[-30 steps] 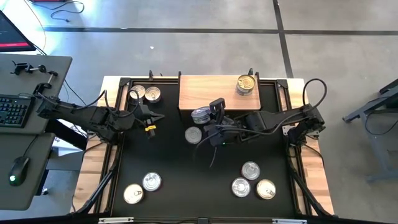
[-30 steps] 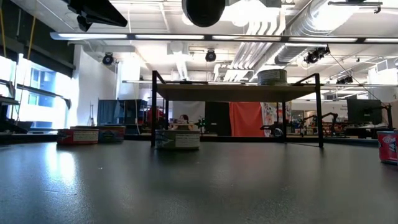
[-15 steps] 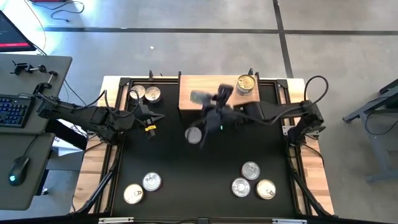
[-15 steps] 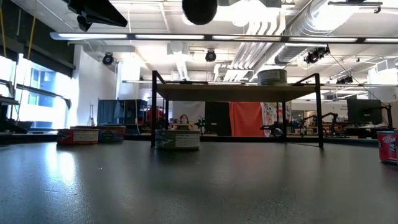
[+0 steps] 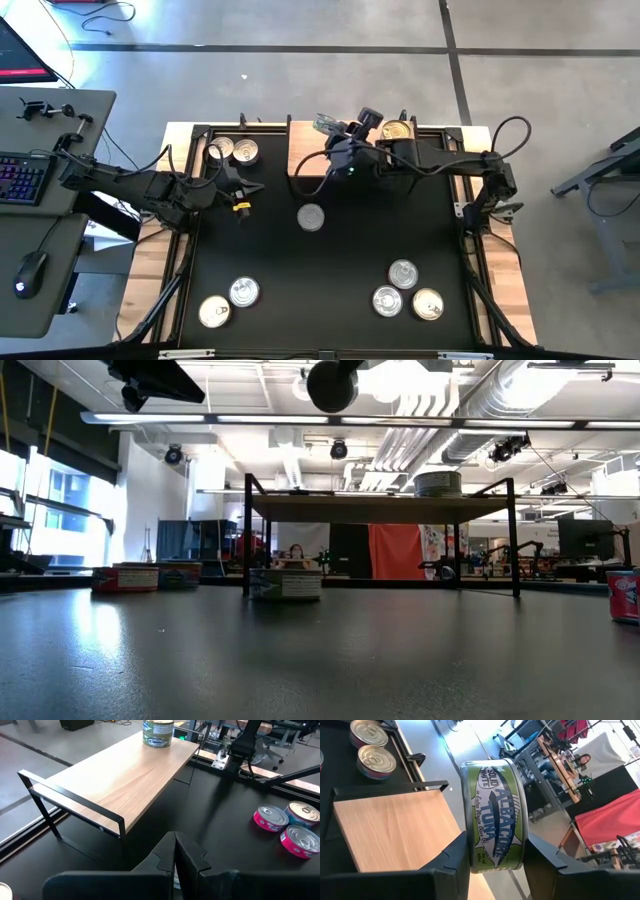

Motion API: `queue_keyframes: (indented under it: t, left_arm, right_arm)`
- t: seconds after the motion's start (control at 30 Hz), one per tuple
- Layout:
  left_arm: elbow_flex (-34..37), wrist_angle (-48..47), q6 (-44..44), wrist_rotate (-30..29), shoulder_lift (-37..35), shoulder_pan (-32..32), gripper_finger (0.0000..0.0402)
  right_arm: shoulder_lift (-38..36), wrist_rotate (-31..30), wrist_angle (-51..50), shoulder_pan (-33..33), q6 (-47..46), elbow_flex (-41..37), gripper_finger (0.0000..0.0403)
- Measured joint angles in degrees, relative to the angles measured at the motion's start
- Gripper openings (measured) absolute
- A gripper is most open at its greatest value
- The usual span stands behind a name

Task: Stack canned seafood by type on shelf
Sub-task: Put the green tuna can on the shelf

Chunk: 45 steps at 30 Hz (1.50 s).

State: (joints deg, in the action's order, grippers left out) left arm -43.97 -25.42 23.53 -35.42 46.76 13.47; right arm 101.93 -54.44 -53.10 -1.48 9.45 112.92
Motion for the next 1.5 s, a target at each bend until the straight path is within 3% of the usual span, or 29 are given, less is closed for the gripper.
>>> queue_keyframes:
  t: [0.2,0.43,0.53,0.63,0.73,1.03,1.23,1.5]
  left_arm:
    - [0.0,0.0,0.3,0.0,0.0,0.0,0.0000]
    - [0.0,-0.1,-2.6,0.0,0.0,0.0,0.0000]
    - [0.0,-0.1,-5.9,0.0,0.0,0.0,0.0000]
    - [0.0,-0.1,-8.4,0.0,0.0,0.0,0.0000]
    - [0.0,-0.1,-9.1,0.0,0.0,0.0,0.0000]
    - [0.0,0.0,-8.3,0.0,0.0,0.0,0.0000]
    - [0.0,0.0,-7.6,0.1,0.0,0.0,0.0000]
    - [0.0,0.0,-5.6,0.6,0.0,0.0,0.0000]
  right_arm:
    - [0.0,-0.4,-8.4,1.1,-1.9,-0.1,0.0121]
    - [0.7,1.5,-36.8,4.7,-22.4,-0.4,0.0121]
    - [1.2,2.0,-33.9,6.1,-22.3,-1.6,0.0121]
    - [1.7,5.6,-26.2,7.1,-15.6,-4.2,0.0121]
    - [2.6,4.7,-22.4,7.8,-10.0,-9.0,0.0121]
    - [3.3,-2.6,-18.6,8.1,-10.1,-19.0,0.0121]
    - [3.2,1.4,-14.1,8.4,-6.7,-19.3,0.0122]
    - [3.2,5.7,-14.6,8.3,-7.0,-19.4,0.0218]
